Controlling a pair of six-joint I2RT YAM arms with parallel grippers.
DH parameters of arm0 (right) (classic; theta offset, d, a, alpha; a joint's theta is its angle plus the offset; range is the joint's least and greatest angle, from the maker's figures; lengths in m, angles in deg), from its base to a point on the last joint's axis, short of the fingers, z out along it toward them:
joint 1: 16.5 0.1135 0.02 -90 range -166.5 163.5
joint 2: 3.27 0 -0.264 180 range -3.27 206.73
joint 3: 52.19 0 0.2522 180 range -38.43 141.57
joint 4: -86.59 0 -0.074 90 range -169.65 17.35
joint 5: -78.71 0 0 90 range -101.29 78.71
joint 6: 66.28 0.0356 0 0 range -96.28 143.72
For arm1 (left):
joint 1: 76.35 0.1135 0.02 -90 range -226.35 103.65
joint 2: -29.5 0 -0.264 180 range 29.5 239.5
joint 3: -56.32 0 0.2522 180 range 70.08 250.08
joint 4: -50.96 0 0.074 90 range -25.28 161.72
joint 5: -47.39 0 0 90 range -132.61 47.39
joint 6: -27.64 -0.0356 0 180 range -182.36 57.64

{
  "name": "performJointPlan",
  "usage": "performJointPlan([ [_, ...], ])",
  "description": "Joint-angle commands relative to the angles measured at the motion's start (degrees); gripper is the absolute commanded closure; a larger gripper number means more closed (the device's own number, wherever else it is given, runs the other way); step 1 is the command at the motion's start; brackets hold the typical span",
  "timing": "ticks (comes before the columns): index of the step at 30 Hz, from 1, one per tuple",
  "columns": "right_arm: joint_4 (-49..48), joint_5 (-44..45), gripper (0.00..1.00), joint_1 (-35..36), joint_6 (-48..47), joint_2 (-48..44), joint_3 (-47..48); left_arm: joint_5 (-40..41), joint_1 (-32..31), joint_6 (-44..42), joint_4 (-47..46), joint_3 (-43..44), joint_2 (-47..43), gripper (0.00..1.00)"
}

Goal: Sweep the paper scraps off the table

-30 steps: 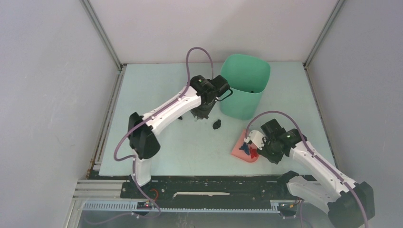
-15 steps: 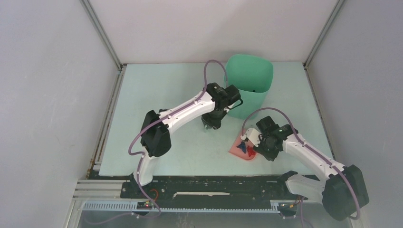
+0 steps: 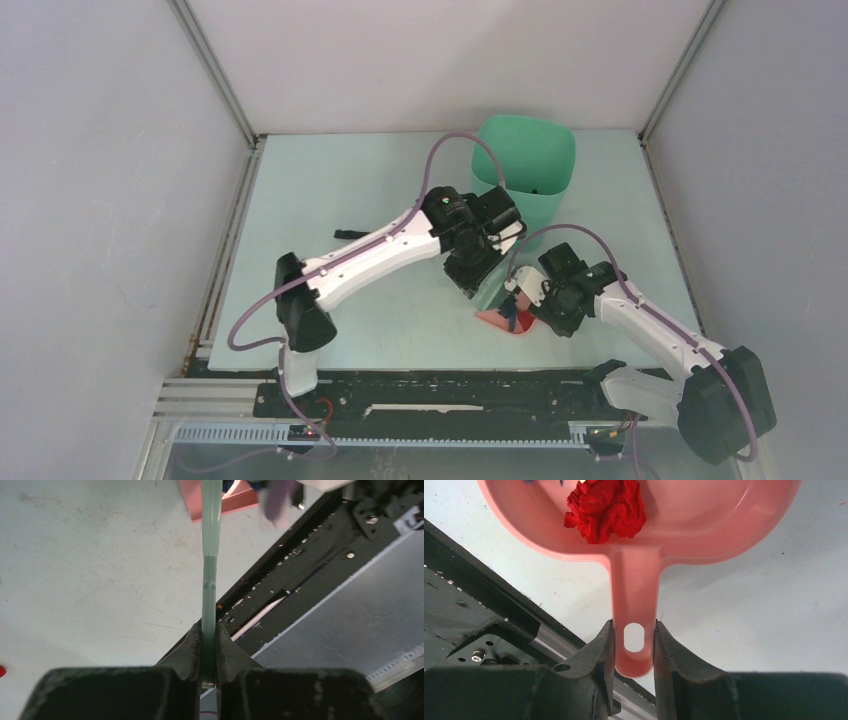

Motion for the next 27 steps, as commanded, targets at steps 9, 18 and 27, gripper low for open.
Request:
performJointPlan([
  [9,-0.1,-2.9,1.00,-0.2,0.6,-7.1,0.3,11.5,-0.1,5.8,3.1,2.0,-14.2,1.00],
  [18,12.1,-8.6,1.00,-0.3,-7.4,-16.0,8.8,22.3,0.4,14.3,-0.4,-9.2,-25.0,1.00],
  [27,26.6,-11.2,1.00,-0.4,-15.3,-15.3,28.3,23.5,5.2,23.3,-16.3,-36.0,-40.5,1.00],
])
